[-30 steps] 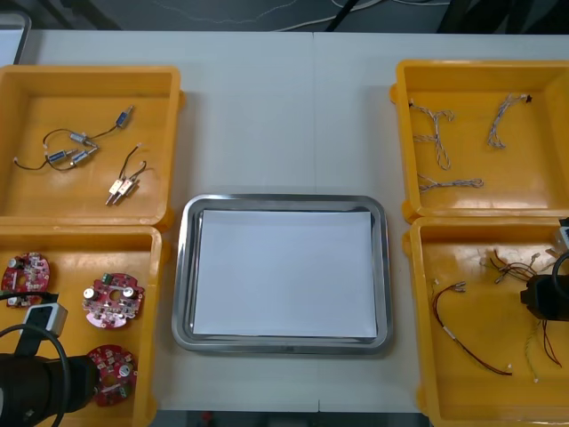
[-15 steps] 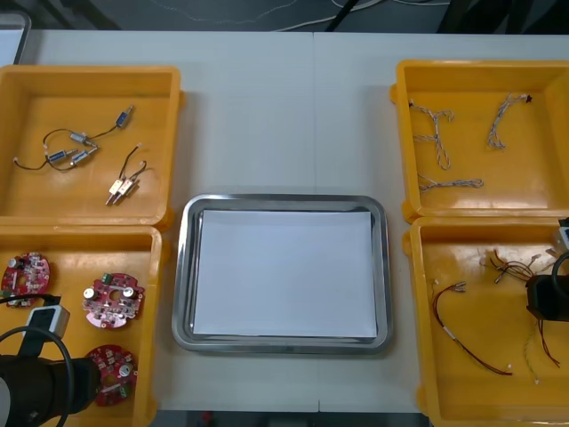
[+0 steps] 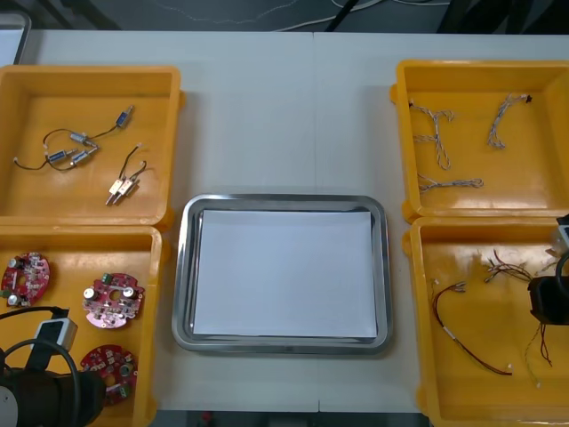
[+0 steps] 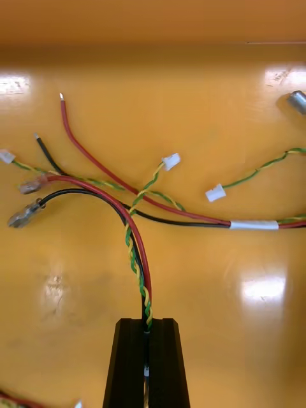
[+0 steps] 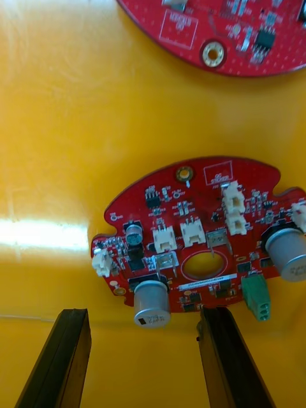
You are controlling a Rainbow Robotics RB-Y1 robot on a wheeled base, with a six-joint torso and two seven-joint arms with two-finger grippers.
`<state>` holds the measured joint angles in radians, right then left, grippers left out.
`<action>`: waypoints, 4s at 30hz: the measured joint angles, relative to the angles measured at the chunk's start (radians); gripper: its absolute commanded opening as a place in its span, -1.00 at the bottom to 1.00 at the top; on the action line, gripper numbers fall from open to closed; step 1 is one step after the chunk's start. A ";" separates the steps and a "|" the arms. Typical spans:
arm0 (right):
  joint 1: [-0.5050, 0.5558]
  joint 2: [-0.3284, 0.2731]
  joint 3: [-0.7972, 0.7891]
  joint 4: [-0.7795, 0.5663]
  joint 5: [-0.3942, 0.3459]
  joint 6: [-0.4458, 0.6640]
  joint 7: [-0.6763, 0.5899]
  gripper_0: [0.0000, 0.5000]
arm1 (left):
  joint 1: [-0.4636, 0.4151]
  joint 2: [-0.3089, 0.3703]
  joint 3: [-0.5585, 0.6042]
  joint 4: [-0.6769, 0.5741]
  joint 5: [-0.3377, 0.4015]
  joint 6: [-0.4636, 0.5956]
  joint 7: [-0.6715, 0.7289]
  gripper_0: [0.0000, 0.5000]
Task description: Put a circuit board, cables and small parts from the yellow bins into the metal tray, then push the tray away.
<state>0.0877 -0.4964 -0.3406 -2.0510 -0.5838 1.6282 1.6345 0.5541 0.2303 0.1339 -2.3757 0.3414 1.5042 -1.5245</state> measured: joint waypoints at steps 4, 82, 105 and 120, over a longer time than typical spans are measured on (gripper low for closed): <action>-0.005 0.000 -0.023 -0.042 -0.003 0.062 0.000 -1.00 | 0.004 0.000 0.000 0.000 -0.002 0.000 0.000 1.00; -0.178 0.000 0.098 -0.438 -0.041 0.288 -0.199 -1.00 | -0.052 -0.001 -0.042 0.056 -0.064 -0.003 0.000 0.79; -0.179 0.000 0.098 -0.438 -0.041 0.288 -0.199 -1.00 | -0.053 -0.001 -0.042 0.056 -0.064 -0.003 0.000 0.78; -0.179 0.000 0.098 -0.438 -0.041 0.288 -0.199 -1.00 | -0.053 -0.001 -0.041 0.056 -0.064 -0.002 0.000 -0.97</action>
<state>-0.0908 -0.4964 -0.2427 -2.4885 -0.6243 1.9165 1.4355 0.5006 0.2288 0.0925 -2.3193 0.2775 1.5026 -1.5245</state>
